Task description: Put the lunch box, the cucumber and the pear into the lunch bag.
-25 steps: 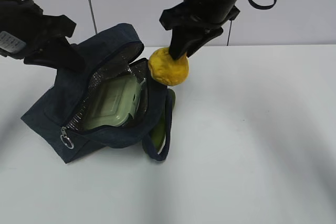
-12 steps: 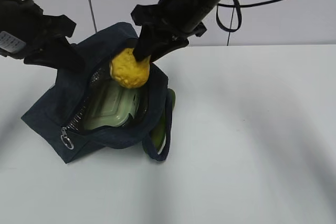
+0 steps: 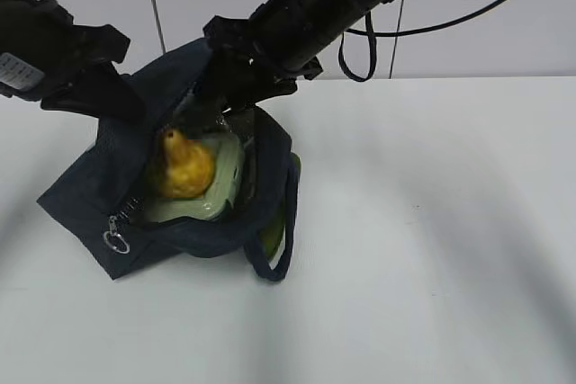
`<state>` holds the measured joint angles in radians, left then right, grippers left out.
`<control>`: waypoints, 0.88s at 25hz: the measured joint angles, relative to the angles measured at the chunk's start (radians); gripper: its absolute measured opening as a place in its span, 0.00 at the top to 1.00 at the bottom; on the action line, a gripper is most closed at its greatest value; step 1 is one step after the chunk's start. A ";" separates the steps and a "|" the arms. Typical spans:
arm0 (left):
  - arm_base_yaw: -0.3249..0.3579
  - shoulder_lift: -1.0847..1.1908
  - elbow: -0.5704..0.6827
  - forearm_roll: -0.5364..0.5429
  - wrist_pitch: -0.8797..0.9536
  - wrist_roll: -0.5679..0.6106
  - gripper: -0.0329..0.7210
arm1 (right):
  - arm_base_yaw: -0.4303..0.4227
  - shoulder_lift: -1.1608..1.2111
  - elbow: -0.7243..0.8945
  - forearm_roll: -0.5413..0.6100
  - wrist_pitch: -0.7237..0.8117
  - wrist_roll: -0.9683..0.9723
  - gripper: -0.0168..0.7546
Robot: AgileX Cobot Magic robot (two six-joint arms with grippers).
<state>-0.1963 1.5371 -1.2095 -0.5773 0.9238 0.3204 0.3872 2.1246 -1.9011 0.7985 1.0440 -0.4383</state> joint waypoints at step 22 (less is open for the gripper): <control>0.075 0.000 -0.001 0.270 0.046 -0.208 0.95 | -0.016 -0.159 -0.014 -0.479 0.188 0.149 0.38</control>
<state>-0.1211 1.5371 -1.2103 -0.3077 0.9695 0.1119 0.3713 1.9655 -1.9153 0.3197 1.2324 -0.2896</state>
